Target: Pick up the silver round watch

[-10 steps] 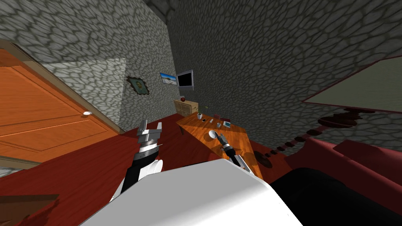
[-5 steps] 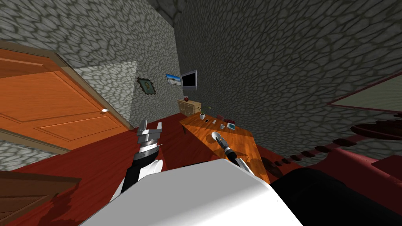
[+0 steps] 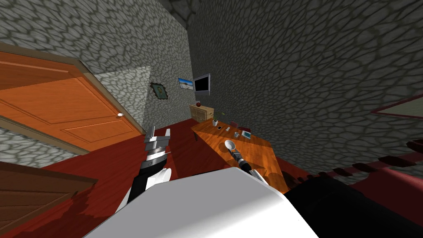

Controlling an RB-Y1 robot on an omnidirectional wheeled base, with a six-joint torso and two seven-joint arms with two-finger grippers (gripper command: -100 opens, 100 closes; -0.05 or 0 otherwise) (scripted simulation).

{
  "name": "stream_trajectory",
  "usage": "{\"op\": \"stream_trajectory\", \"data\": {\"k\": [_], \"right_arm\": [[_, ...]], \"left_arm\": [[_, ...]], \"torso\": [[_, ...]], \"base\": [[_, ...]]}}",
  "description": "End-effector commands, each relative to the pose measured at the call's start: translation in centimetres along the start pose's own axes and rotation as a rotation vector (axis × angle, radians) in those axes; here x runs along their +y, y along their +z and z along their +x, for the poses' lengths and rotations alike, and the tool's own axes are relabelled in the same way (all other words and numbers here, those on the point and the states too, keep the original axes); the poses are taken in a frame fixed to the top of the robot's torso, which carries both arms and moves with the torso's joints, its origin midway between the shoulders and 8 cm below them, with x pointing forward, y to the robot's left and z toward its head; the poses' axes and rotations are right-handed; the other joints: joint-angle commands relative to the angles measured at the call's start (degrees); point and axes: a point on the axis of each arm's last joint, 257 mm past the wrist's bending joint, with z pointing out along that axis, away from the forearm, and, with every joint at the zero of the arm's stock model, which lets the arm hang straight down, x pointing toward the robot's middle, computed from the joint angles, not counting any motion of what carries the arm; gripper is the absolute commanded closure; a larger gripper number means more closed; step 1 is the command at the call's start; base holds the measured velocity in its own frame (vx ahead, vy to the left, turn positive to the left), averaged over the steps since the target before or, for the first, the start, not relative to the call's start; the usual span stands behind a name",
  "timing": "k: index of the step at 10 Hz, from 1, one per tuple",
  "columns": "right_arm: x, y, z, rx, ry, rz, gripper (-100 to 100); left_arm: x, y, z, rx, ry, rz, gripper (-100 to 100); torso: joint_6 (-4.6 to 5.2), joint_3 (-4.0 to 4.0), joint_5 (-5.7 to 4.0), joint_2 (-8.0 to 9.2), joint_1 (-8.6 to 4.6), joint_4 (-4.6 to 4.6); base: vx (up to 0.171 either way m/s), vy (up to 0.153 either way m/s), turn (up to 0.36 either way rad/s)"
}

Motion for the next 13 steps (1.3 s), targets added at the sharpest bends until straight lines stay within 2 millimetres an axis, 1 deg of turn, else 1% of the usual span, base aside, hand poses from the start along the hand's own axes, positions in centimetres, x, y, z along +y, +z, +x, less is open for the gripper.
{"op": "stream_trajectory", "data": {"k": [1,2,3,4,5,6,7,8,9,10,11,12,13], "right_arm": [[-1.1,-0.4,1.8,0.043,-0.022,0.018,-100],[-2.3,-1.0,3.5,0.094,-0.077,0.033,-100],[-2.7,-1.3,4.3,0.109,-0.073,0.04,-100],[-3.7,-1.7,5.3,0.147,-0.13,0.047,-100],[-3.7,-1.7,5.4,0.149,-0.13,0.048,-100],[-4.3,-2.3,6.6,0.176,-0.122,0.061,-100],[-4.4,-2.4,6.8,0.18,-0.12,0.063,-100],[-5.6,-3.2,8.3,0.23,-0.173,0.073,-100],[-6.0,-3.7,9.2,0.249,-0.167,0.082,-100],[-7.1,-4.4,10.2,0.291,-0.221,0.087,-100],[-7.3,-4.8,10.8,0.304,-0.217,0.093,-100],[-8.7,-6.1,12.5,0.363,-0.263,0.105,-100],[-9.1,-6.7,13.3,0.383,-0.257,0.113,-100]], "left_arm": [[0.0,0.0,0.0,0.0,0.0,0.0,0],[0.0,0.0,0.0,0.0,0.0,0.0,0],[0.0,0.0,0.0,0.0,0.0,0.0,0],[0.0,0.0,0.0,0.0,0.0,0.0,0],[0.0,0.0,0.0,0.0,0.0,0.0,0],[0.0,0.0,0.0,0.0,0.0,0.0,0],[0.0,0.0,0.0,0.0,0.0,0.0,0],[0.0,0.0,0.0,0.0,0.0,0.0,0],[0.0,0.0,0.0,0.0,0.0,0.0,0],[0.0,0.0,0.0,0.0,0.0,0.0,0],[0.0,0.0,0.0,0.0,0.0,0.0,0],[0.0,0.0,0.0,0.0,0.0,0.0,0],[0.0,0.0,0.0,0.0,0.0,0.0,0]], "torso": [[0.0,0.0,0.0,0.0,0.0,0.0],[0.02,-0.02,-0.01,-0.03,-0.02,-0.01],[0.01,-0.03,0.0,-0.06,-0.01,-0.01],[0.02,-0.03,0.0,-0.06,0.0,-0.01],[0.0,-0.05,0.01,-0.09,0.0,-0.01],[0.02,-0.05,0.0,-0.08,-0.03,-0.02],[0.03,-0.01,-0.01,-0.01,-0.04,-0.01],[0.03,0.02,-0.01,0.05,-0.03,0.01],[0.0,0.01,0.0,0.01,-0.03,0.01],[0.03,-0.02,0.0,-0.03,-0.02,0.0],[0.01,-0.04,0.0,-0.06,-0.01,-0.01],[0.02,-0.04,0.0,-0.06,-0.01,-0.01],[0.01,-0.04,0.0,-0.07,-0.02,-0.01]], "base": [[0.026,0.006,0.089],[0.039,0.012,0.149],[0.033,0.009,0.082],[0.043,0.012,0.143],[0.036,0.002,0.074],[0.013,-0.002,0.0],[0.0,0.0,0.0],[0.018,0.004,0.154],[0.03,0.003,0.081],[0.038,0.009,0.137],[0.031,0.005,0.076],[0.038,0.007,0.142],[0.034,0.001,0.07]]}}
